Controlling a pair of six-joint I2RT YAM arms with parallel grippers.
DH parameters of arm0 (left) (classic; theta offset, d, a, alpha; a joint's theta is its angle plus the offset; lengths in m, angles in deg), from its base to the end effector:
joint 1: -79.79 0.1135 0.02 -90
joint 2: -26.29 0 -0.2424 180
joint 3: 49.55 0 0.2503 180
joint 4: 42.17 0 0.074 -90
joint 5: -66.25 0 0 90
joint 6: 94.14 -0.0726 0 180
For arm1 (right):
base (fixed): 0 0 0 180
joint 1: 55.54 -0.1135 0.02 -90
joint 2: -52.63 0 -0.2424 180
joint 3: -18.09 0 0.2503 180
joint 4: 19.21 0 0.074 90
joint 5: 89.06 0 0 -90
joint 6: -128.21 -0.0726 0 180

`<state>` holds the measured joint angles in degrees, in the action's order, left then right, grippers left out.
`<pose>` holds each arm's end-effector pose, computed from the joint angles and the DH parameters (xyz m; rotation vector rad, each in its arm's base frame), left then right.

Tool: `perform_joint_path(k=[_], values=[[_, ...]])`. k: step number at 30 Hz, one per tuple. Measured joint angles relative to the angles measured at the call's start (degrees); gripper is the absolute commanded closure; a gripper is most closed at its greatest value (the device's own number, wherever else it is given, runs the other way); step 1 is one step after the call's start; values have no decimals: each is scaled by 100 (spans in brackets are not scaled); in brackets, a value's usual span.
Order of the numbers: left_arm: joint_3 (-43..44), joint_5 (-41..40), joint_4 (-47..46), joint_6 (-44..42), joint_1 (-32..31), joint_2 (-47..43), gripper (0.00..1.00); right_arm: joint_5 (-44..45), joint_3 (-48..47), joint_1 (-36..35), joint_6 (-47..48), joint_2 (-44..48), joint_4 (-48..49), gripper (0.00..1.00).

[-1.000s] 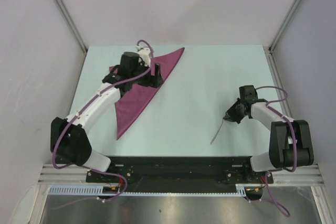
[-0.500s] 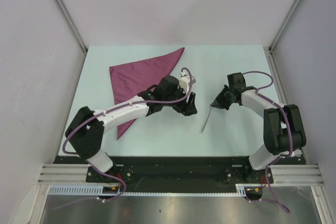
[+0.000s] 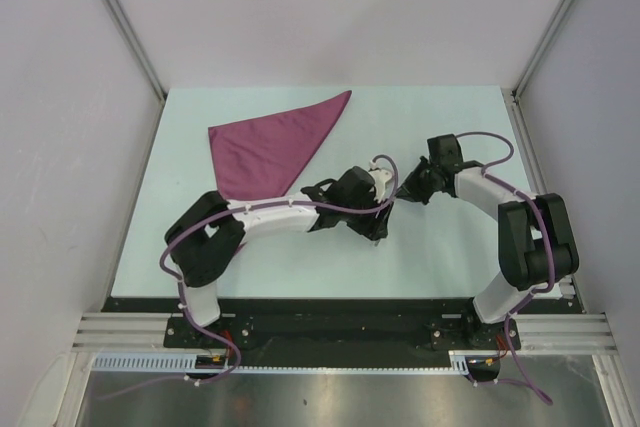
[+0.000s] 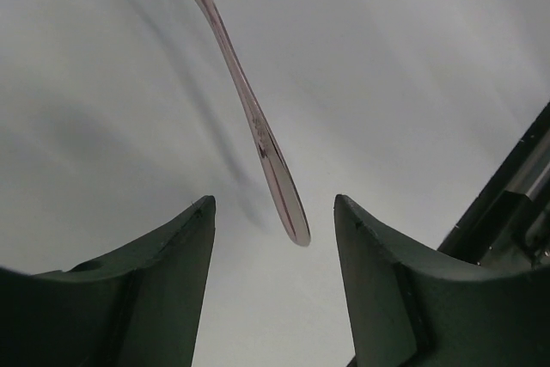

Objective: Fold the napkin, place the utensils inside, and roll it up
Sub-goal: Pick up the fork at the center of the board.

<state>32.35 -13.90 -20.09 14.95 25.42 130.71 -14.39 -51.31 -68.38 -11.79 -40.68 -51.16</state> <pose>0.2318 -0.3447 0.1502 0.8396 2.3445 -0.7945 0.3308 0.0951 0.1349 0.7474 2.5704 0.7353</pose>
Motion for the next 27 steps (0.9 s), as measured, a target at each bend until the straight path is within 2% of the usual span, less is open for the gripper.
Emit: perform_joint_path(k=[13, 16, 19, 20, 22, 23, 27], values=[[505, -481, 188, -7, -184, 538, 51, -46, 0, -83, -79, 0, 9, 100], [603, -568, 275, -20, -238, 656, 56, -44, 0, -92, -85, 0, 11, 100], [660, -684, 354, -39, -304, 737, 64, -44, 0, -103, -90, 0, 11, 100], [671, -721, 385, -59, -323, 756, 71, -44, 0, -103, -92, 0, 9, 100], [706, -778, 463, -79, -372, 798, 78, -44, 0, -107, -92, 0, 9, 100], [723, -835, 498, -96, -400, 822, 86, -39, 0, -107, -87, 0, 0, 100], [789, -1196, 693, -81, -413, 903, 97, 7, 0, -107, -98, 0, -50, 100]])
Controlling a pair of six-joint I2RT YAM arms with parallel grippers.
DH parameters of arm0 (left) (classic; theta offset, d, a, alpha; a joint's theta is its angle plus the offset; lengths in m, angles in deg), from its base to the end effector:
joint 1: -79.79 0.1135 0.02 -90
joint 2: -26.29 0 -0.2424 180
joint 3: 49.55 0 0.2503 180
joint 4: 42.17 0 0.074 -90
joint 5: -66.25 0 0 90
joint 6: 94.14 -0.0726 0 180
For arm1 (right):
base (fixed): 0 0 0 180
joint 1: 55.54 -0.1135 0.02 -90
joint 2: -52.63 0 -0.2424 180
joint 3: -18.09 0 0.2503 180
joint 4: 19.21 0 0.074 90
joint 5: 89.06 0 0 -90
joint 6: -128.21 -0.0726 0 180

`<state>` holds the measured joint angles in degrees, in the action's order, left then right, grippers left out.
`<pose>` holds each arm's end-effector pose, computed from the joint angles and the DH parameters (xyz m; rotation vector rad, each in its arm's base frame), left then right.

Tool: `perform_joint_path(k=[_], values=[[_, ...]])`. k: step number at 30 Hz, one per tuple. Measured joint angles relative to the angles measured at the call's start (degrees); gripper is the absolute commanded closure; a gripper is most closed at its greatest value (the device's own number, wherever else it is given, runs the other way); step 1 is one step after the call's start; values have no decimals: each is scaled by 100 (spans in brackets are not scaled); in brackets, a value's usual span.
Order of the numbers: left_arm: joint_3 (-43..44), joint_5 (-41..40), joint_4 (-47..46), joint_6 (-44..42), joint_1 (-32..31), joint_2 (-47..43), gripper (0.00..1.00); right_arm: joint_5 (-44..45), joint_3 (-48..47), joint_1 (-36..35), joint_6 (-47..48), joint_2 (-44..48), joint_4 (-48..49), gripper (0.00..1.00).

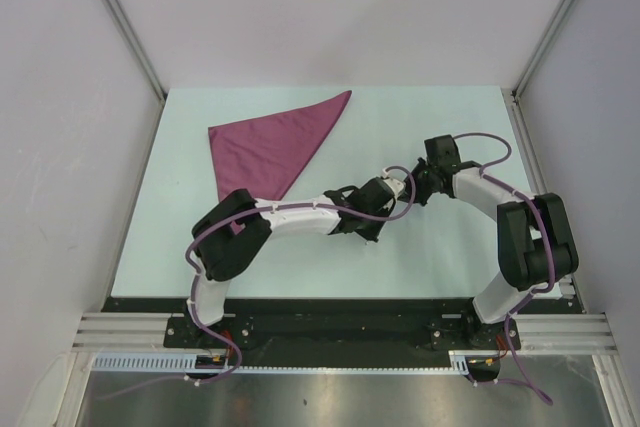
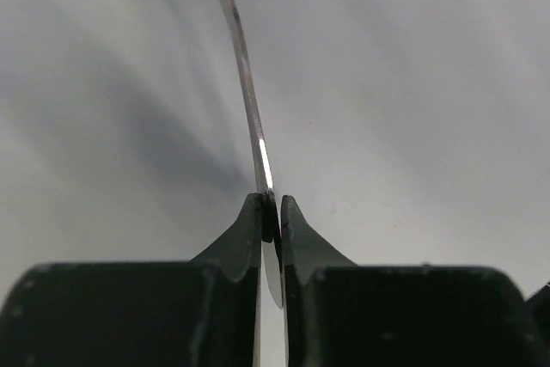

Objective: Fold the napkin, place the utensils inside, and roll it up
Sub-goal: Pick up the fork at the center of the board.

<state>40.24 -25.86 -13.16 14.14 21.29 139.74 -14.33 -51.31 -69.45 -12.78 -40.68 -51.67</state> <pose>0.2294 -0.3692 0.1189 0.8665 2.4128 -0.5008 0.3279 0.1009 0.1341 0.7521 2.5852 0.7405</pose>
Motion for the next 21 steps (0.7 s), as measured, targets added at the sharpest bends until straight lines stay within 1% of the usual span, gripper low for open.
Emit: perform_joint_path(k=[2, 4, 7, 8, 9, 10, 11, 12, 15, 18, 21], values=[[11, -116, 66, 17, 4, 15, 100, 0, 0, -9, 0, 0, 0, 98], [50, -221, 155, 15, -4, 17, 100, -2, 0, -11, -2, 0, 4, 95], [83, -238, 216, 13, -7, 17, 100, -4, 0, -9, 7, 0, 7, 84], [83, -234, 221, 11, -7, 17, 100, -11, 0, -9, 24, 0, 7, 80], [83, -225, 232, 2, -7, 17, 100, -33, 0, -7, 50, 0, 7, 65], [83, -221, 243, -20, -7, 17, 100, -59, 0, -4, 66, 0, 7, 59], [83, -205, 251, -24, -4, 17, 100, -83, 0, 2, 76, 2, 11, 55], [83, -149, 254, -31, 2, 17, 100, -125, 0, 9, 111, 13, 22, 47], [83, 127, 229, -26, 92, 15, 100, -219, 0, 61, 186, 118, 31, 37], [83, 483, 186, -26, 260, -33, 100, -328, 28, 260, 264, 417, 76, 33], [44, 949, 98, 26, 597, -155, 100, -450, 66, 516, 332, 957, 92, 32]])
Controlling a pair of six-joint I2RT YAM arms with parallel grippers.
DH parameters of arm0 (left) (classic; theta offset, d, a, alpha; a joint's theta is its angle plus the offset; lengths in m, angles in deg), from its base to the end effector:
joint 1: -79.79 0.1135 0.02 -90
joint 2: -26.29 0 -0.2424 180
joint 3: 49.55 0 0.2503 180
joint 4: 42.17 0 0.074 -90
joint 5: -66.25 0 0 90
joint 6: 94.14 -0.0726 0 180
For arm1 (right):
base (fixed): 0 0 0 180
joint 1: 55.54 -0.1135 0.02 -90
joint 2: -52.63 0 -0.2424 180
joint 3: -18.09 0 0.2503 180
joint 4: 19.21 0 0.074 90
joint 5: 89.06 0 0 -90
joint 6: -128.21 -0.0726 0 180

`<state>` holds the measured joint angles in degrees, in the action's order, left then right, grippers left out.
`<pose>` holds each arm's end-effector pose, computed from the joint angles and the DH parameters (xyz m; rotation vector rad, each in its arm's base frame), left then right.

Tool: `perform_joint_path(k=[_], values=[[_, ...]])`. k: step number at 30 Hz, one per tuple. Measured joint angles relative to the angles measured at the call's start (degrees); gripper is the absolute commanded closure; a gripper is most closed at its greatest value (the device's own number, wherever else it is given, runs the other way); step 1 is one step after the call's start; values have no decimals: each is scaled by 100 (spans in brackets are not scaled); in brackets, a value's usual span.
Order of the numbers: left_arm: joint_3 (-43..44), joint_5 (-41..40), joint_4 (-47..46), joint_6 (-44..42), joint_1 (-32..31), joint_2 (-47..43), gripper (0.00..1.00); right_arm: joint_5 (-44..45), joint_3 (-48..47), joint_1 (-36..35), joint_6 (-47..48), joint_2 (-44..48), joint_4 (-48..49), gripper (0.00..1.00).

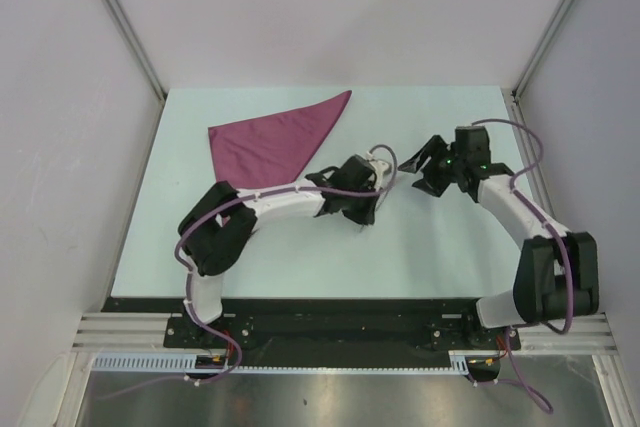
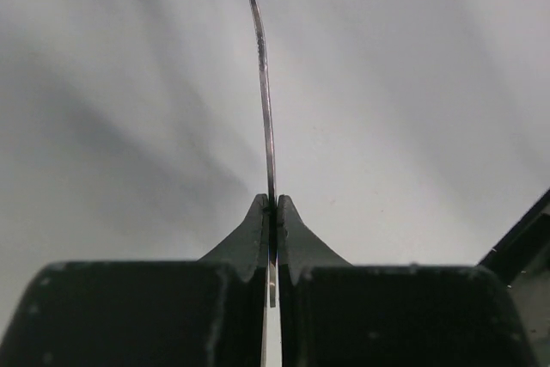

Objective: Fold the napkin, place the utensils inside, and roll it up
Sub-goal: Pick up the fork at the center of the board, then place the fork on the napkin.

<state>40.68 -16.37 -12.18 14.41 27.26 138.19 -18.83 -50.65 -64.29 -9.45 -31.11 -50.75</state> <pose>0.2564 -0.3498 0.1315 0.8128 2.4614 -0.6597 0.3256 0.0750 0.1864 0.6681 2.4120 0.8537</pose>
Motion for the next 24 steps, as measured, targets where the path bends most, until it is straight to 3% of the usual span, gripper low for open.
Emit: perform_joint_path(k=[6, 14, 18, 24], values=[[-190, 1163, -96, 4, 1193, -509, 100, -221, 85, 660, 238, 960, 4, 31], [13, 3143, 925, -728, 3060, -719, 100, -697, 540, 841, 472, 1071, 131, 31], [428, 4000, 1740, -1419, 4017, -378, 100, -901, 577, 839, 531, 879, 286, 31], [1399, 4583, 2949, -2376, 4671, 511, 100, -1152, 577, 839, 638, 588, 444, 31]])
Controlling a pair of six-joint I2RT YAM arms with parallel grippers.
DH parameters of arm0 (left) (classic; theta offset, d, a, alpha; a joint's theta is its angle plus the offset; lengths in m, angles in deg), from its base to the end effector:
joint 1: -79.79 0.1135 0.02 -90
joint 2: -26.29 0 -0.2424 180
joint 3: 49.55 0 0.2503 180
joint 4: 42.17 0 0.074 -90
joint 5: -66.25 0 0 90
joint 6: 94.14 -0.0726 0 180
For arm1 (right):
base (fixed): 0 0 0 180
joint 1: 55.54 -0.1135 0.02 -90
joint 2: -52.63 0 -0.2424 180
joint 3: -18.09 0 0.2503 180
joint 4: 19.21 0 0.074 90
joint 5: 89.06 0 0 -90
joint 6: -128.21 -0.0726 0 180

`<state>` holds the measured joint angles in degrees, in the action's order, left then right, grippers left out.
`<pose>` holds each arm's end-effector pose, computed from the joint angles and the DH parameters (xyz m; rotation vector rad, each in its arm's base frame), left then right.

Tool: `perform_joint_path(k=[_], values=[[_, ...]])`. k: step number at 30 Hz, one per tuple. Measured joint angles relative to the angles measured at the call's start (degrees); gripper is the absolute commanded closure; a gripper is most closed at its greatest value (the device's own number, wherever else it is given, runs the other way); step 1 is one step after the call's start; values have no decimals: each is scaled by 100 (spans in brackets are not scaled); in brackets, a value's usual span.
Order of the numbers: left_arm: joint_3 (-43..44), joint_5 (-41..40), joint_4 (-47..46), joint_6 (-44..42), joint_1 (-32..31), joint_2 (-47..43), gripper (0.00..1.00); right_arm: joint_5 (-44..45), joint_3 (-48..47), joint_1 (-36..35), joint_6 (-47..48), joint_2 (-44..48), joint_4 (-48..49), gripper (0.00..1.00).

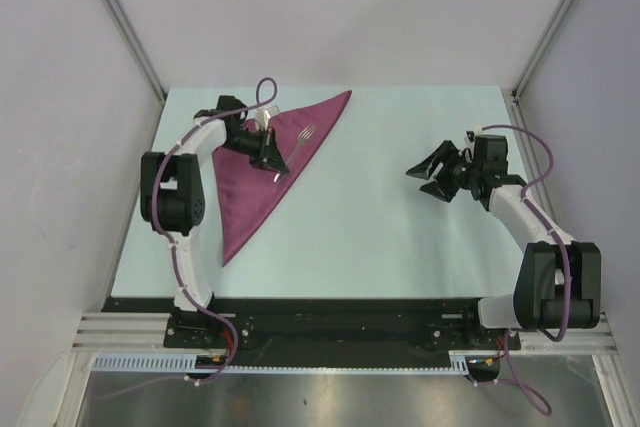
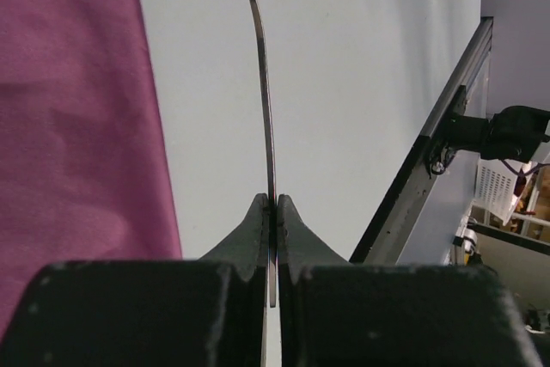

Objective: Fold the napkin, place the utensils inside, and roll it up
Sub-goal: Place the fork on the napkin.

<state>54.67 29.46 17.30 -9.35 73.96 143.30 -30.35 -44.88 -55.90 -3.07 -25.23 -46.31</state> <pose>0.4019 -0.0995 0.1622 0.4452 2.5277 -1.2838 0.3118 0.0397 0.1951 0.5492 2.3143 0.9914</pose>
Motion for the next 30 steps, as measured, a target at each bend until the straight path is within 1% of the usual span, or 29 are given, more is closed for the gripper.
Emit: perform_joint_path(k=[3, 10, 15, 23, 26, 28, 29, 30], values=[[529, 105, 481, -313, 184, 516, 100, -61, 0, 0, 39, -68, 33, 31], [1130, 90, 1071, -557, 522, 1287, 100, -131, 55, 76, 105, -70, 118, 30], [1364, 90, 1252, -651, 584, 1622, 100, -129, 103, 122, 131, -70, 111, 30], [1443, 79, 1355, -688, 667, 1884, 99, -129, 111, 122, 153, -70, 111, 30], [1464, 70, 1353, -682, 719, 1996, 94, -127, 131, 122, 195, -68, 111, 30], [1502, 72, 1355, -682, 732, 2035, 88, -127, 146, 122, 212, -68, 105, 30], [1534, 63, 1357, -671, 734, 2048, 84, -127, 153, 122, 221, -68, 101, 30], [1572, 37, 1353, -643, 734, 2057, 77, -127, 155, 122, 229, -68, 96, 30]])
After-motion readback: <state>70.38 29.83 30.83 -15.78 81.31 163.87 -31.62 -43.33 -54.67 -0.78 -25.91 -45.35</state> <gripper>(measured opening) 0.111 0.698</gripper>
